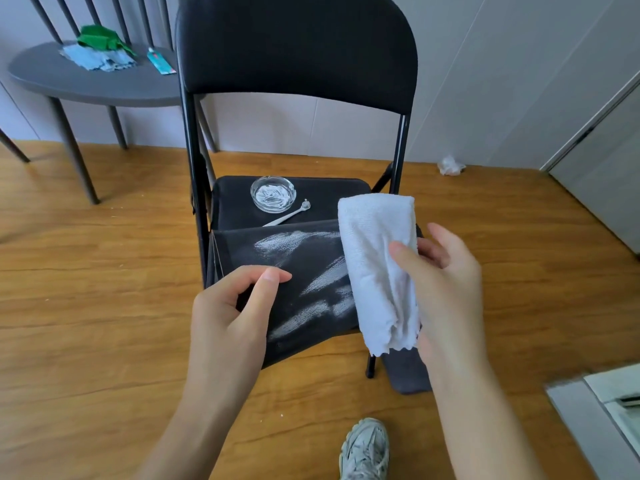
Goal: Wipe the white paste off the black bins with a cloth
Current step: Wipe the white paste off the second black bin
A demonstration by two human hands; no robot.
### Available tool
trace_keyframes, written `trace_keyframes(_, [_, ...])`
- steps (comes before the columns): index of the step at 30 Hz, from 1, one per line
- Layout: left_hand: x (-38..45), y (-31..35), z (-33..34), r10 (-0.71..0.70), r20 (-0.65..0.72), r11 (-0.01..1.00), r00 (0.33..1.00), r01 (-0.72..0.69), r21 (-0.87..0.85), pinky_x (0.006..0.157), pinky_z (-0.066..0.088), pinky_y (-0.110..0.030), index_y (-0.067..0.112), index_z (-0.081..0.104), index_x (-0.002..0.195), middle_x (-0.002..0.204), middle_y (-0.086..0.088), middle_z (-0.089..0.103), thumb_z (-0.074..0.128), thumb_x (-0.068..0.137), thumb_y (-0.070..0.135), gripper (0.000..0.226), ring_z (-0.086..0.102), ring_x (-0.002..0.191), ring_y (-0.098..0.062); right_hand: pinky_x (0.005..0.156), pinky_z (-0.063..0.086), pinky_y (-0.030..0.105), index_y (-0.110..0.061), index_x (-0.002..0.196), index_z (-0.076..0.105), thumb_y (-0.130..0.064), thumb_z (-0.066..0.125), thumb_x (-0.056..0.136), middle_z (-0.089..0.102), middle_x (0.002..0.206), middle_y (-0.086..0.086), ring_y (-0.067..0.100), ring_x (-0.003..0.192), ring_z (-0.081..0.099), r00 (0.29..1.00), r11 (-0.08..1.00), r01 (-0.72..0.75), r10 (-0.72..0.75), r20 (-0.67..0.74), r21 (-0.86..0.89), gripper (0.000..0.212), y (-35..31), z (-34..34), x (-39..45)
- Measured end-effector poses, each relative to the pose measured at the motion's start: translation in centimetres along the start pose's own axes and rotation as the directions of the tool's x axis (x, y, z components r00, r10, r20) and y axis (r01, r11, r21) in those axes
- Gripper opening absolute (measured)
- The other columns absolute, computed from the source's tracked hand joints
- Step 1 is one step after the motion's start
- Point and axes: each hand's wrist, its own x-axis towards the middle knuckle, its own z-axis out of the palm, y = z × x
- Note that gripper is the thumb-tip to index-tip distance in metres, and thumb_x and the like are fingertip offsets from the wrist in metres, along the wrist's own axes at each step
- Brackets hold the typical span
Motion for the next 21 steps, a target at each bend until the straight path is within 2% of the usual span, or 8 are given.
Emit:
trace_keyframes(3, [-0.1,0.1,0.1,-0.008,-0.002,1.0,1.0,0.008,0.008,0.054,0.037,-0.013,0.024,0.074,0.076,0.077,-0.019,0.062,0.057,0.095,0.016,0.027,0.05,0.066,-0.025,0.082,0.054,0.036,-0.021,0.116,0.064,-0.026,0.078,0.072,0.07,0.104,-0.005,0.014,0.098,0.066,0.998,1.0,-0.005,0.007,0.063,-0.03,0.046,0.2,0.0,0.2])
trace_keyframes(5, [-0.1,0.1,0.1,-0.003,-0.008,1.0,1.0,0.003,0.005,0.053,0.036,-0.014,0.025,0.074,0.076,0.078,-0.021,0.061,0.059,0.095,0.019,0.025,0.048,0.061,-0.018,0.085,0.054,0.043,-0.021,0.107,0.067,-0.023,0.076,0.077,0.072,0.097,-0.005,0.015,0.094,0.067,0.996,0.999,0.008,-0.005,0.093,-0.036,0.031,0.1,0.0,0.1])
trace_keyframes(7, [-0.1,0.1,0.1,0.003,-0.014,1.0,1.0,-0.003,-0.001,0.052,0.036,-0.014,0.026,0.074,0.076,0.077,-0.02,0.061,0.06,0.093,0.025,0.022,0.049,0.064,-0.026,0.088,0.053,0.045,-0.025,0.107,0.065,-0.021,0.072,0.081,0.071,0.099,-0.007,0.012,0.096,0.066,0.995,0.999,0.042,-0.04,0.087,-0.032,0.027,-0.1,0.2,0.1])
trace_keyframes(11, [-0.2,0.1,0.4,-0.012,-0.026,1.0,1.0,0.012,0.005,0.054,0.038,-0.014,0.025,0.073,0.075,0.074,-0.012,0.062,0.058,0.095,0.015,0.027,0.054,0.074,-0.024,0.094,0.05,0.038,-0.031,0.128,0.053,-0.023,0.064,0.087,0.061,0.122,-0.012,0.007,0.114,0.056,0.969,0.938,0.248,-0.239,0.066,-0.242,0.043,-0.1,0.9,-0.2])
trace_keyframes(15, [-0.2,0.3,0.4,-0.022,-0.042,1.0,0.999,0.022,0.012,0.054,0.037,-0.013,0.024,0.073,0.074,0.076,-0.009,0.063,0.057,0.095,0.014,0.028,0.055,0.072,-0.02,0.084,0.052,0.034,-0.025,0.102,0.056,-0.032,0.071,0.078,0.058,0.107,-0.012,0.01,0.102,0.056,0.95,0.893,0.299,-0.312,0.017,-0.338,0.029,0.4,1.1,-0.1])
trace_keyframes(18, [-0.3,0.2,0.6,-0.023,-0.046,1.0,0.999,0.024,0.016,0.054,0.036,-0.015,0.022,0.073,0.075,0.074,-0.013,0.061,0.057,0.095,0.014,0.027,0.053,0.075,-0.025,0.075,0.036,0.007,-0.023,0.084,0.051,-0.033,0.077,0.072,0.044,0.105,-0.012,0.01,0.099,0.043,0.849,0.733,0.426,-0.526,-0.045,-0.531,0.03,0.3,1.4,-0.6])
trace_keyframes(19, [-0.4,0.2,0.6,-0.022,-0.051,1.0,0.998,0.023,0.018,0.053,0.036,-0.014,0.022,0.073,0.075,0.074,-0.013,0.061,0.056,0.095,0.014,0.027,0.053,0.075,-0.025,0.07,0.033,0.005,-0.022,0.08,0.052,-0.034,0.076,0.071,0.043,0.101,-0.011,0.009,0.093,0.042,0.818,0.692,0.471,-0.574,-0.022,-0.547,0.029,0.4,1.8,-0.8])
trace_keyframes(21, [-0.3,0.3,0.6,-0.022,-0.064,1.0,0.998,0.024,0.017,0.054,0.036,-0.013,0.022,0.073,0.074,0.075,-0.009,0.063,0.056,0.095,0.013,0.028,0.053,0.067,-0.018,0.063,0.035,0.005,-0.019,0.08,0.056,-0.034,0.073,0.07,0.05,0.088,-0.01,0.005,0.079,0.046,0.81,0.684,0.548,-0.578,0.1,-0.481,0.025,0.8,2.5,-1.1])
